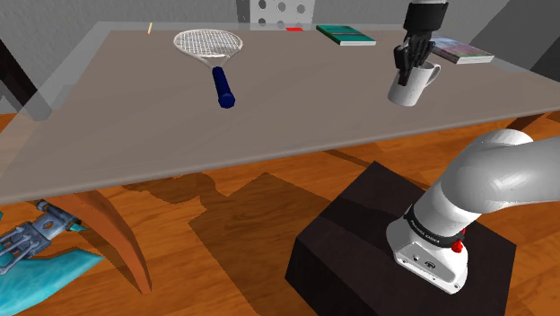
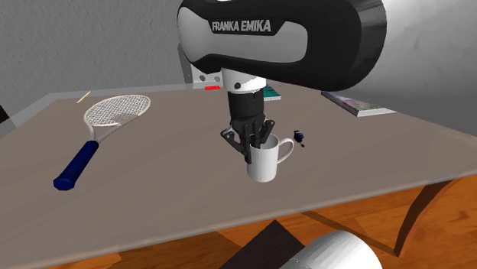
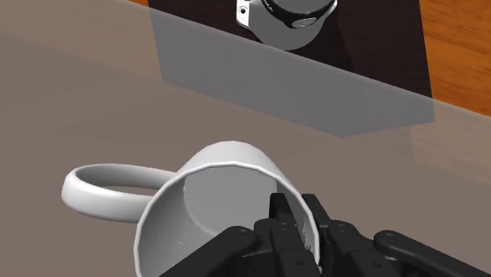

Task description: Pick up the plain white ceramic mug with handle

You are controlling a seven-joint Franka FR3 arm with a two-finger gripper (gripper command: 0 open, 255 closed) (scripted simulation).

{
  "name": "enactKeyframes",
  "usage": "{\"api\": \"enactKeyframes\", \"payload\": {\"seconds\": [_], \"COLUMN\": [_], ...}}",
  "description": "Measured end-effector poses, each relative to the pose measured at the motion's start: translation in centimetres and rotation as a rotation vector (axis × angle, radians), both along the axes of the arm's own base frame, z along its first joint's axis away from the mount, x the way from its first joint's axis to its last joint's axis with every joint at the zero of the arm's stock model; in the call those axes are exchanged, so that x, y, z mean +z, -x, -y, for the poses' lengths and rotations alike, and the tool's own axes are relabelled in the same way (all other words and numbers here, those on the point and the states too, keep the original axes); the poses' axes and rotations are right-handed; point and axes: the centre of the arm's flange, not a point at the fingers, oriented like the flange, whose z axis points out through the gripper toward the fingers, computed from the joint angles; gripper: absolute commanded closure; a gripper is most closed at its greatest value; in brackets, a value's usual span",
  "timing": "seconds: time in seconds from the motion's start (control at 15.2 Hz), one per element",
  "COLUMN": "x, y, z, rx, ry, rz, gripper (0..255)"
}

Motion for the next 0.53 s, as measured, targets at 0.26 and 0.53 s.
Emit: {"api": "enactKeyframes", "payload": {"seconds": [0.26, 0.53], "x": [1.9, 4.0], "y": [0.1, -0.1], "z": [-0.1, -0.1], "rx": [0.0, 0.0], "ry": [0.0, 0.0], "rz": [0.0, 0.0], "gripper": [255, 255]}}
